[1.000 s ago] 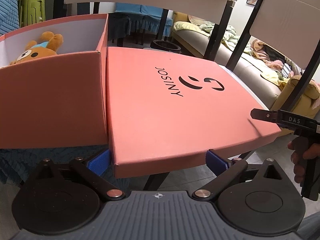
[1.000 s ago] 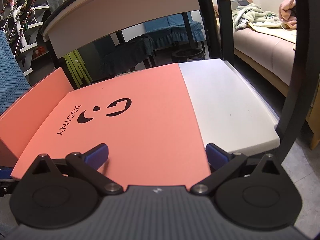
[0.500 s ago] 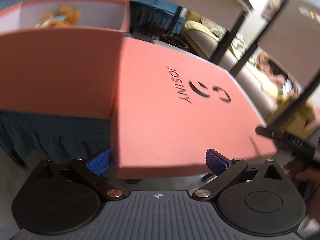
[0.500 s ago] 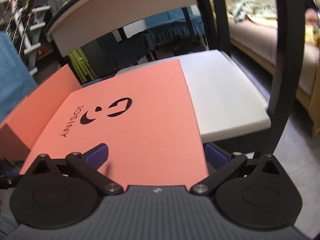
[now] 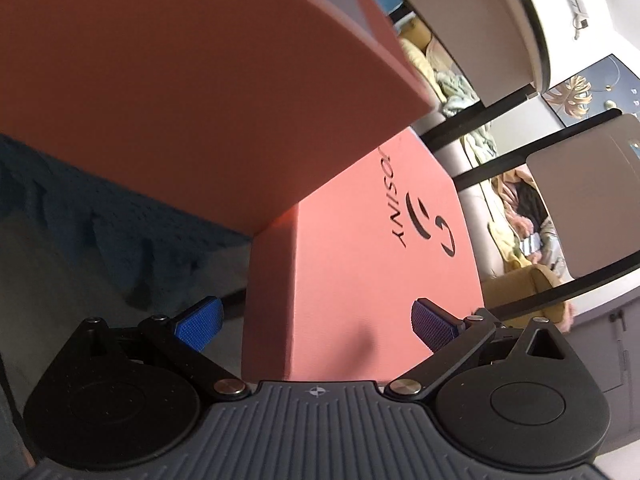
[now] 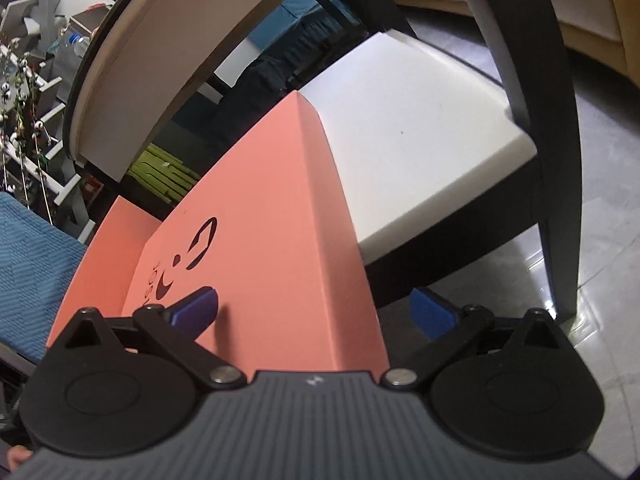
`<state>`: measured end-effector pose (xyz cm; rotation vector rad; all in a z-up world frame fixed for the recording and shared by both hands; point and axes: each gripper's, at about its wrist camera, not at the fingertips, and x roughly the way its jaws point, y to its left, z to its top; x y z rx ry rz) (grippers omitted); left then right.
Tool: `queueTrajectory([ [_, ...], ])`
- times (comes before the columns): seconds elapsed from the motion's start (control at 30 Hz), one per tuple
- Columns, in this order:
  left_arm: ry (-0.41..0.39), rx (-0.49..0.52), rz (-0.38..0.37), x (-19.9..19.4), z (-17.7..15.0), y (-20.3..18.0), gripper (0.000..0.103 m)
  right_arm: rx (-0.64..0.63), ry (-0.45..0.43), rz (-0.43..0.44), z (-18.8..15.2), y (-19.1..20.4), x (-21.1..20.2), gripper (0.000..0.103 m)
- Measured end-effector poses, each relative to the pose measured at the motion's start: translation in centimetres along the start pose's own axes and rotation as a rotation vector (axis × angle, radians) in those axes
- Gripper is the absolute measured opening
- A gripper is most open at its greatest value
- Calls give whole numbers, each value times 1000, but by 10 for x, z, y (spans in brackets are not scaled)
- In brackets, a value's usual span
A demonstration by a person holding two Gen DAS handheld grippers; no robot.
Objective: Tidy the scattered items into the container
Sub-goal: 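Grasp one edge of the pink lid with the right gripper while the left gripper grasps the opposite edge, then lift the pink lid with both grippers and tilt it over the box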
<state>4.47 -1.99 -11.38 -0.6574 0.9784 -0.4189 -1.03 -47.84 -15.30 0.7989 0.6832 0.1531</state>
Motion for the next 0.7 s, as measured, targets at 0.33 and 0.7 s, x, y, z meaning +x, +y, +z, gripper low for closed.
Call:
queueTrajectory([
  [0.33, -7, 11, -88, 3, 3, -4, 99, 2, -15, 67, 6, 10, -4, 74],
  [0.7, -138, 204, -190, -36, -2, -41, 99, -118, -179, 144, 23, 45, -42, 70],
])
